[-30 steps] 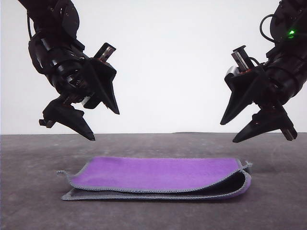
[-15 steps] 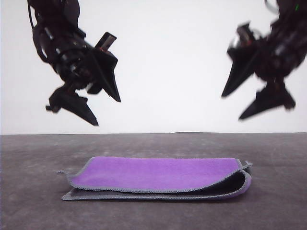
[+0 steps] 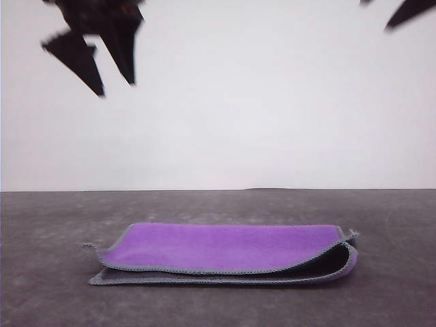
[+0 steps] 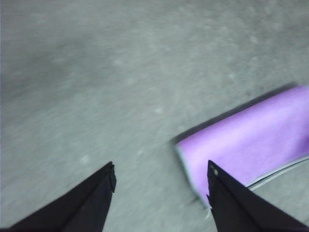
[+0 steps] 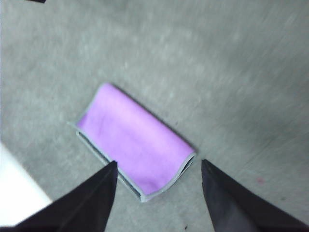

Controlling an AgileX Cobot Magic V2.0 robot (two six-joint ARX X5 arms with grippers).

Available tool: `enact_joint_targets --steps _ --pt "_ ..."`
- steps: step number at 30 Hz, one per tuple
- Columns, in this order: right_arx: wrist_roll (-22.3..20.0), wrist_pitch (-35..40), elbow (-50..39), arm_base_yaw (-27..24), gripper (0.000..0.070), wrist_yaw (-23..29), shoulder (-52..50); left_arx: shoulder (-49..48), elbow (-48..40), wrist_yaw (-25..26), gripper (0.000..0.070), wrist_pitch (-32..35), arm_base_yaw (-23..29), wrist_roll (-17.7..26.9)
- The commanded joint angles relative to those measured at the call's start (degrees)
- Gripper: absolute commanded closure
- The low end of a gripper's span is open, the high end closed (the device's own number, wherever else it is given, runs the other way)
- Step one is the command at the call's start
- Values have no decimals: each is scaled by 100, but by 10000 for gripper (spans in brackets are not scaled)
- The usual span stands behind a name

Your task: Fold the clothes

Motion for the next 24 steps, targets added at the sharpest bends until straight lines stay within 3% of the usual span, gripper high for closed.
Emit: enact_joint_targets --steps 1,8,17,21,24 --pt "187 -41 132 26 352 137 -331 -36 141 -212 342 -108 -3 -121" --pt "278 -457 128 24 352 680 -1525 -644 -385 -237 347 -7 160 -147" --pt "404 -675 -228 24 352 853 -1947 -2254 -3791 -241 346 1484 321 -407" --pt "520 -469 -1036 24 352 833 -1945 -2927 -4863 -241 346 1715 347 -460" --pt "750 82 -1928 24 352 811 -1909 -3323 -5294 -240 346 1794 347 -549"
